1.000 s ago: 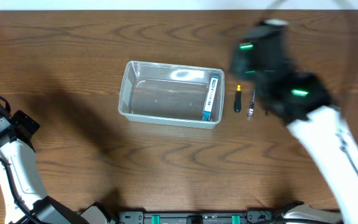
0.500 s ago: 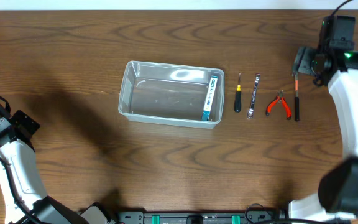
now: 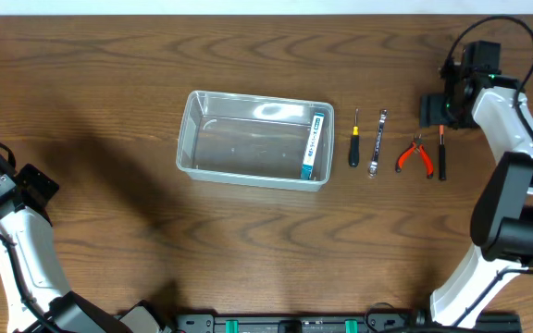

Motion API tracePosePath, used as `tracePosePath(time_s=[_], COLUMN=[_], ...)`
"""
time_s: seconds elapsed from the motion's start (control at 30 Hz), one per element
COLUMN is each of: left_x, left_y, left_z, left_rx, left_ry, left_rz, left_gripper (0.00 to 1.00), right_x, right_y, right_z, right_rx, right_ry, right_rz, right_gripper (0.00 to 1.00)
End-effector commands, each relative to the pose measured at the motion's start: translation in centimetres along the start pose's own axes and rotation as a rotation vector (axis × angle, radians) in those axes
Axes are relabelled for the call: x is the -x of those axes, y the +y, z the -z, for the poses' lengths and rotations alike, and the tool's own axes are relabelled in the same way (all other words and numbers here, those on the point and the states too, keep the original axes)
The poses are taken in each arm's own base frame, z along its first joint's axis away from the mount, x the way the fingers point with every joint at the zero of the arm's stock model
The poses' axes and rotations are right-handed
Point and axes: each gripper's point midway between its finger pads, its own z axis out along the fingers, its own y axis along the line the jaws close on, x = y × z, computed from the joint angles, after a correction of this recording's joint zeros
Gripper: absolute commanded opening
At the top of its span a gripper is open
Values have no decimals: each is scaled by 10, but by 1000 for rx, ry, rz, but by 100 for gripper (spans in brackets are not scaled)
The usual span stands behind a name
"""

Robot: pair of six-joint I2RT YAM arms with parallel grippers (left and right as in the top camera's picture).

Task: Pack container
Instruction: 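Move right gripper to the red-handled hammer and grasp it, then carry the hammer over the container and drop it inside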

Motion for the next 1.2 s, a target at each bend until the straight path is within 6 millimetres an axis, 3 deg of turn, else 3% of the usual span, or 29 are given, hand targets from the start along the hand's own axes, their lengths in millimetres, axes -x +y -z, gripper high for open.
tracePosePath(time_s=[0.0,0.17,0.4,0.7,0.8,1.07,1.17], left_x=[13,13,13,13,13,13,13], left_y=[3,3,3,3,3,3,3], left_z=[3,3,3,3,3,3,3], left_rx=[14,14,14,14,15,14,14], left_ry=[-27,-27,-27,-27,-27,-27,-27], left_rz=[-1,-1,-1,-1,-1,-1,-1], left_gripper=[98,98,98,98,98,98,98], right_x=[-9,-16,-16,-10,-11,-10,-3], right_y=[-2,8,8,6,6,3,-2], right_z=[-13,-32,-45,-46,-46,-44,-28], right_rx=[16,77,73,68,68,49,24], right_ry=[37,74,71,48,50,50,49], right_rz=[-107,-148,-149,-148,-148,-148,-148], right_gripper=[77,72,65,33,16,1,1])
